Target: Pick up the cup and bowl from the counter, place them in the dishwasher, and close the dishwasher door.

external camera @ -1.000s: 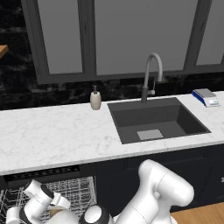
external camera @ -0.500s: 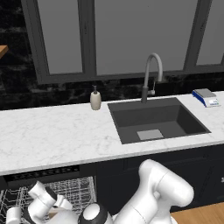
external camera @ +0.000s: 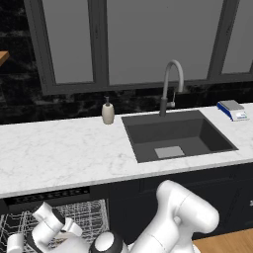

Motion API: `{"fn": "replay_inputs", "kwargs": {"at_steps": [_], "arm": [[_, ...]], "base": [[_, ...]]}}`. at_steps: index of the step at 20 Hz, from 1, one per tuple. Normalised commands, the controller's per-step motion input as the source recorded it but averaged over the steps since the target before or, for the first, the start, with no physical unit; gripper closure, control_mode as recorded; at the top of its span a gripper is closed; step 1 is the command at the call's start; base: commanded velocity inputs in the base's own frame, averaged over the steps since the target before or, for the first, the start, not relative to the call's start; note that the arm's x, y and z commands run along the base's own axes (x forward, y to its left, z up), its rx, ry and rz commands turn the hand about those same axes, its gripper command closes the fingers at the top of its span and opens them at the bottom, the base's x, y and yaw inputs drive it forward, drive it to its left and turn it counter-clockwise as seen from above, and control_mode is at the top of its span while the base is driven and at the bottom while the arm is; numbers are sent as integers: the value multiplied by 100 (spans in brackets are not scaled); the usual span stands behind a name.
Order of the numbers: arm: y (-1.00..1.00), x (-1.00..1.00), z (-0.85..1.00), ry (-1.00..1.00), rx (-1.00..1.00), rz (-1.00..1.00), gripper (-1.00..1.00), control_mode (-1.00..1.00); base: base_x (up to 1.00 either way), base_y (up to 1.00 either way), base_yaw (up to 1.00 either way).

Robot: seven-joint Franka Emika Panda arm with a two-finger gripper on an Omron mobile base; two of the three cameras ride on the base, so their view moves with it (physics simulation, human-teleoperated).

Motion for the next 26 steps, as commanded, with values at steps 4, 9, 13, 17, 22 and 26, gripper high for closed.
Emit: {"fn": "replay_inputs", "kwargs": {"at_steps": [4,9,13,17,22,26], "arm": [[0,-6,21,-3,1,0,-100,-100],[-5,-5,55,-10,6,0,-100,-100],[-23,-12,80,-7,7,1,-100,-100],[-44,-25,53,-5,16,2,-100,-100],[-31,-19,42,-9,23,4,-100,-100],[-25,-19,33,-10,21,0,-100,-100]], "base": [[0,0,0],[0,0,0],[0,0,0],[0,0,0],[0,0,0],[0,0,0]]}}
